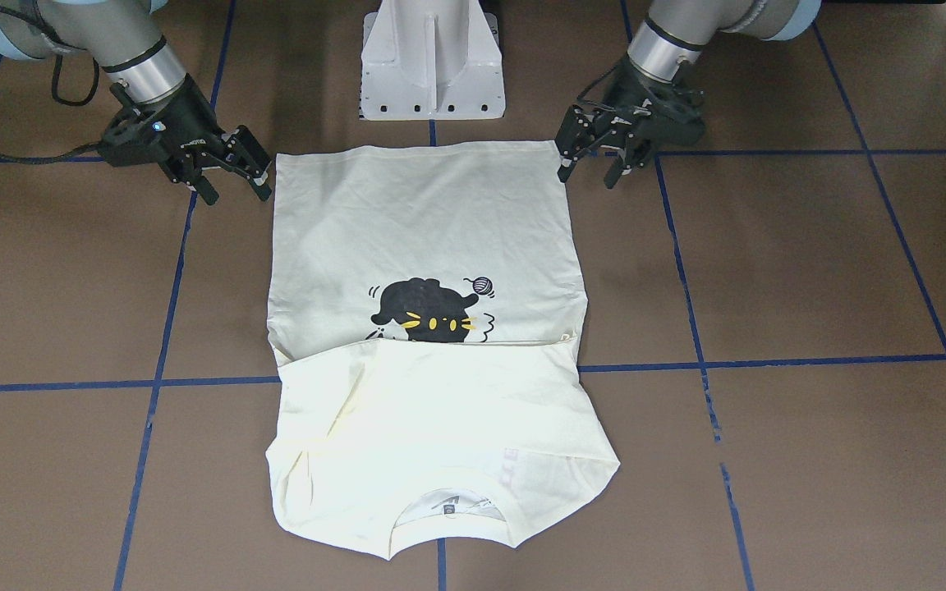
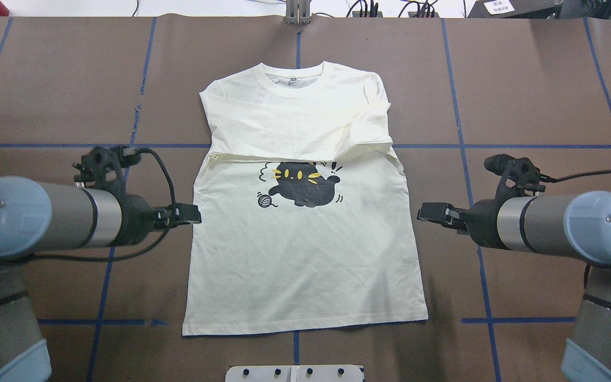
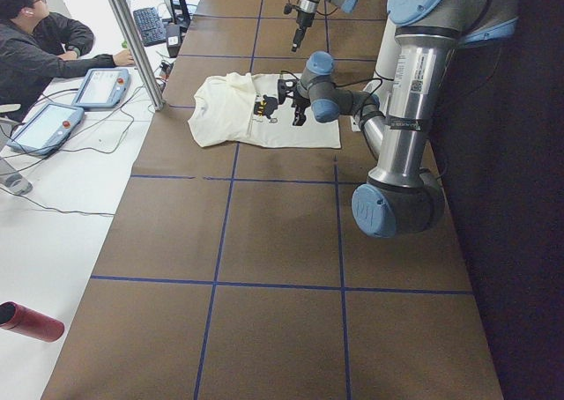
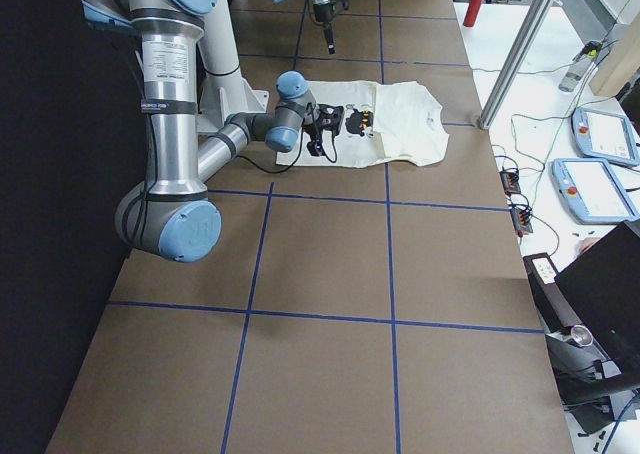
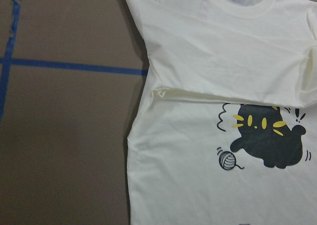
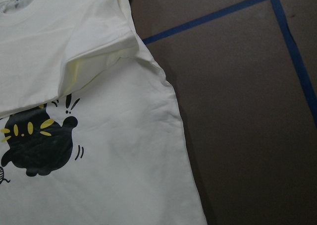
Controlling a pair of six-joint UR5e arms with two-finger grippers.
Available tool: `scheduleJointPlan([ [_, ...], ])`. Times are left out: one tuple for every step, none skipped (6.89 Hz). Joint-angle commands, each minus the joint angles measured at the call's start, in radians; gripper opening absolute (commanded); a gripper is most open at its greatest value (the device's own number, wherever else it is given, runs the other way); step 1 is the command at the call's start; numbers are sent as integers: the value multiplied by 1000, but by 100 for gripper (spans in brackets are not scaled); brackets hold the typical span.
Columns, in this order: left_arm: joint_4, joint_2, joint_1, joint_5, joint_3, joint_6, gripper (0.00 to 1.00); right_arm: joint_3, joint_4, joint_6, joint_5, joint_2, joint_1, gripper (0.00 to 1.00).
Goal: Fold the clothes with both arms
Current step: 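Lower both grippers to the shirt hem corners nearest the robot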
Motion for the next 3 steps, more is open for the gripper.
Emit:
scheduleJointPlan([
  [0,28,209,156,0,-214,63,24,8,156,-181,-31,-166,96],
  [0,40,286,228,1,-276,62,24,8,172,-229,-32,-205,96],
  [1,60,308,256,7,-287,59,26,8,172,-231,-32,-205,96],
])
